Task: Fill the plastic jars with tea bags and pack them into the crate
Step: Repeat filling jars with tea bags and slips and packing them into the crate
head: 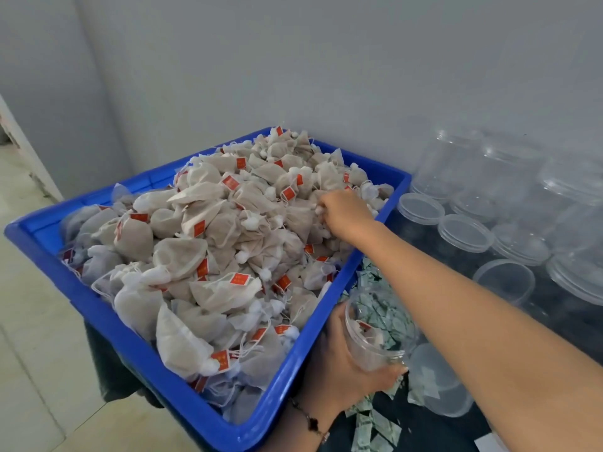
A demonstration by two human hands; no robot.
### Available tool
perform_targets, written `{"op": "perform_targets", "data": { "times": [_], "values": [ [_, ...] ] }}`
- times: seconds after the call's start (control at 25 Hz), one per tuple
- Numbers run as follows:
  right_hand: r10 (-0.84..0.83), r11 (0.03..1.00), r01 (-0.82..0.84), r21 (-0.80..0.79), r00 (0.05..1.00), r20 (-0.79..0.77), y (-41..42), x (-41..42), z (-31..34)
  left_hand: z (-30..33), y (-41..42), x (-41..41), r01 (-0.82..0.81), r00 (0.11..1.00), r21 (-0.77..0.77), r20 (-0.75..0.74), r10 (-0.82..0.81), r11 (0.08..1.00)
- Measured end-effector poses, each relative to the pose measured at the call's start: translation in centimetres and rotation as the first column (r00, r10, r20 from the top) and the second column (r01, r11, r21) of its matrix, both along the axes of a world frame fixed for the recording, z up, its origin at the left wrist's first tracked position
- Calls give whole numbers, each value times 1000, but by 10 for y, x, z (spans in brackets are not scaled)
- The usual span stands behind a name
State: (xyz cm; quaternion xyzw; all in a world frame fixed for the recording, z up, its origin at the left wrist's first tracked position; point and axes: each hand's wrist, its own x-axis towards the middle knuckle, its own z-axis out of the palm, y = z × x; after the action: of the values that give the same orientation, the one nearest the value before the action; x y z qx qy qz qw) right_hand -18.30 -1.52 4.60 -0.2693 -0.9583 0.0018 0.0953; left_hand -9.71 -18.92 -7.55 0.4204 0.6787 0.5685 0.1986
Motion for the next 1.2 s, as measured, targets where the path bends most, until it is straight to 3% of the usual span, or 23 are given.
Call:
{"op": "perform_targets", "data": {
  "times": [0.32,0.44,0.52,0.64,0.72,0.84,0.96,1.04,1.12,1.2],
  "values": [
    [16,982,-79,-169,939,-343,-25,102,69,7,-2,2,-33,999,11,-27,34,999],
    [-9,950,-110,-293,926,-377,-44,140,83,8,-3,2,-46,999,6,-21,46,999],
    [1,904,-129,-408,954,-299,-58,158,85,9,-3,3,-47,999,6,-13,48,999],
    [87,855,-107,-508,994,-64,-71,170,78,10,-3,3,-52,999,7,-2,53,999],
    [98,894,-94,-439,995,-12,-69,165,74,10,-4,3,-54,999,2,6,54,999],
    [68,947,-94,-308,993,-93,-57,136,71,10,-4,3,-47,999,-5,12,47,999],
    [172,947,-167,-273,985,-7,-55,88,54,11,-3,2,-46,999,-14,-6,46,999],
    [180,968,-141,-209,967,181,-55,59,35,11,-4,1,-39,999,-21,-3,39,999],
    [119,992,-83,-99,881,458,-55,40,22,11,-4,1,-36,999,-30,-9,36,999],
    [76,996,-33,-85,816,574,-54,31,19,11,-4,1,-37,999,-33,-14,37,999]
  ]
}}
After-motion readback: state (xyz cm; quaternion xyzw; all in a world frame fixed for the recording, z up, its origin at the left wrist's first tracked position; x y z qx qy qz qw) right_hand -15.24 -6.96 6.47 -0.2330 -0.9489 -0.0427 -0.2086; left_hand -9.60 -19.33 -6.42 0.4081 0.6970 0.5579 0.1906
